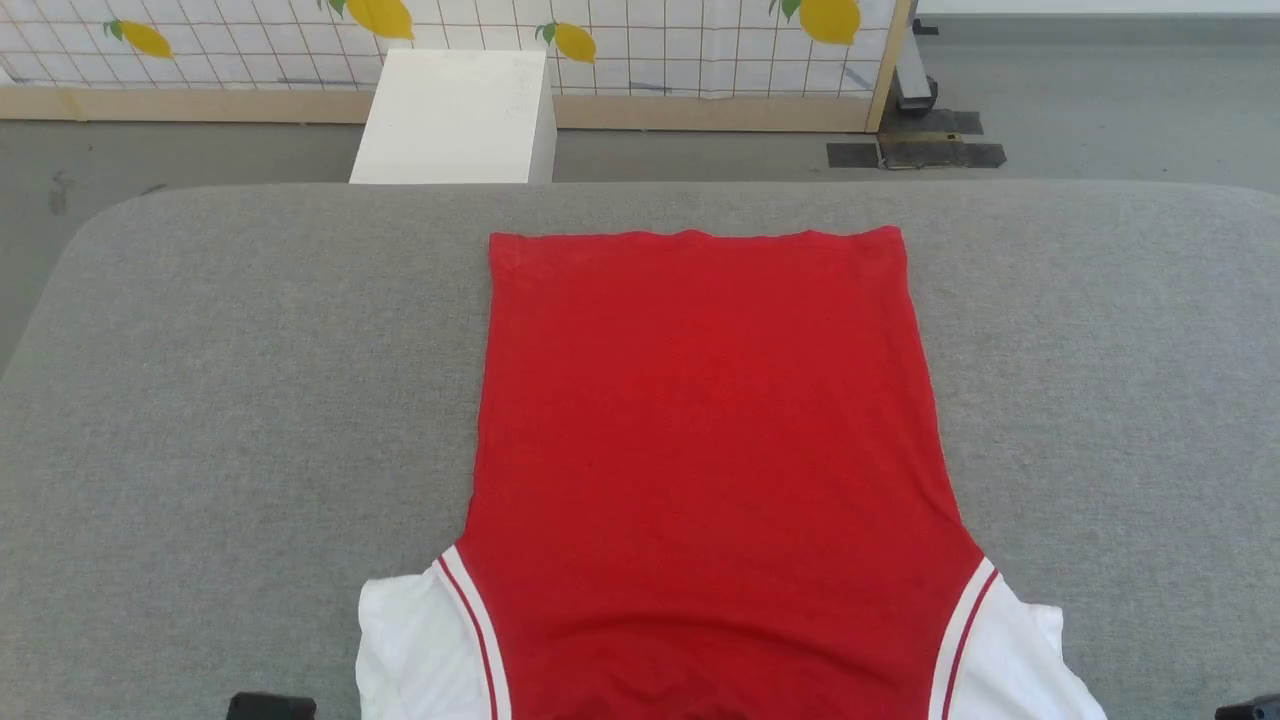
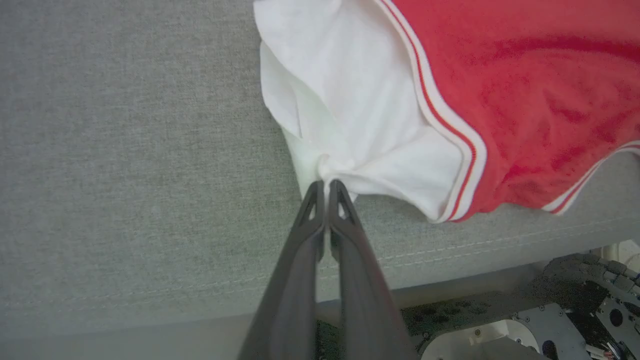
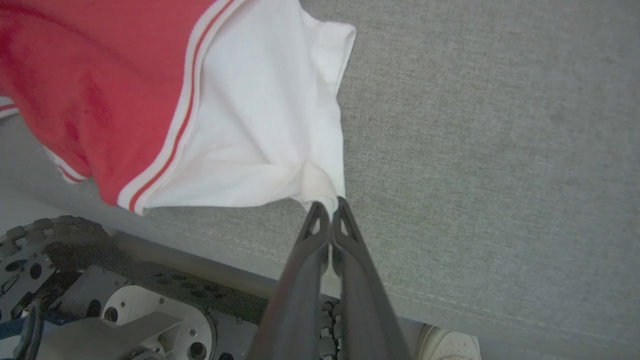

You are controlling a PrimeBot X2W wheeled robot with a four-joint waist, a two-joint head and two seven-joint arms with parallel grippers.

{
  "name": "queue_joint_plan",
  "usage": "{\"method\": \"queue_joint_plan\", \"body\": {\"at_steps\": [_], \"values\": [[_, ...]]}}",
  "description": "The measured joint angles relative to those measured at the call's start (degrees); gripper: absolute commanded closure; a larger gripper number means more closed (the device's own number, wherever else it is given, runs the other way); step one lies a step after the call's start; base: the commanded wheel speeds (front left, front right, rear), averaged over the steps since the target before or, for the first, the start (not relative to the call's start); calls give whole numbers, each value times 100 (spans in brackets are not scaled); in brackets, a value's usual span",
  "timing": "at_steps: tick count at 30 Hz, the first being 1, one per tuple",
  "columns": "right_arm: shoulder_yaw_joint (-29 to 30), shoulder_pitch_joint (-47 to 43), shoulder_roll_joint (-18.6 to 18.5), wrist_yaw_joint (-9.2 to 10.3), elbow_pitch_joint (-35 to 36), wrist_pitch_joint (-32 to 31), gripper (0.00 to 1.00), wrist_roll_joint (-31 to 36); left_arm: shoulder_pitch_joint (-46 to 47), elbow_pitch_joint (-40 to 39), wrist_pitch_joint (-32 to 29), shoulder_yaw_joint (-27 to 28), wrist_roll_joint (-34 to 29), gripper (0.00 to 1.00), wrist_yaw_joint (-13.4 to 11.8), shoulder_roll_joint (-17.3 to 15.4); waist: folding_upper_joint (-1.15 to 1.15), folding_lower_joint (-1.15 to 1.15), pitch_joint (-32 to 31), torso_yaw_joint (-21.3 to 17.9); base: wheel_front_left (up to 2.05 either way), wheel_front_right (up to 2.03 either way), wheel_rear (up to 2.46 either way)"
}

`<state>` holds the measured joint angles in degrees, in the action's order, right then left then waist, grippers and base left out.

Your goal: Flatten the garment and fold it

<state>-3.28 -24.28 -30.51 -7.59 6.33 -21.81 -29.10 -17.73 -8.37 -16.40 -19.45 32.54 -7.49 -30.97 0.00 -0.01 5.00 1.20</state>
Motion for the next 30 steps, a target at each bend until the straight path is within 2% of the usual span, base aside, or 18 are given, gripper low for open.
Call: {"method": "queue_joint_plan", "body": {"at_steps": [1,2,3,7,10,13,16,20,22,26,30], "values": [[45,5,71,0,-56,80,100,55,2,-32,33,18,0,100,-20,4,0,0,3,-6,0,0,0],[78,30,140,0,-111,155,69,120,9,-68,44,29,0,100,-22,7,0,0,4,-11,0,0,0],[93,55,196,0,-160,176,0,152,19,-105,85,40,0,100,-32,18,0,0,3,-13,0,0,0],[200,361,485,1,-144,124,0,3,24,-347,145,87,26,100,-94,57,0,0,7,-19,0,0,0],[493,1016,559,1,272,-133,0,-304,31,-686,214,169,25,100,-189,66,0,0,93,-28,0,0,0],[826,2038,345,1,661,-508,0,-369,65,-1088,258,215,-25,100,-281,78,0,0,256,-27,0,0,0],[928,3395,-67,1,745,-922,0,-205,214,-1481,260,201,-229,100,-376,83,0,0,511,-8,0,0,0],[879,5095,-86,1,255,-1337,0,13,539,-1847,259,113,-404,100,-424,132,0,0,894,57,0,0,0],[838,5814,53,2,-218,-1648,0,144,720,-1985,259,1,-550,100,-427,205,0,0,1121,110,0,0,0],[804,6723,458,1,-1034,-2159,0,492,1000,-2121,264,-209,-704,100,-425,324,0,1,1551,245,0,0,0],[894,7223,754,1,-1591,-2536,0,990,1227,-2171,323,-402,-850,100,-371,456,0,1,1925,419,0,0,0]]}}
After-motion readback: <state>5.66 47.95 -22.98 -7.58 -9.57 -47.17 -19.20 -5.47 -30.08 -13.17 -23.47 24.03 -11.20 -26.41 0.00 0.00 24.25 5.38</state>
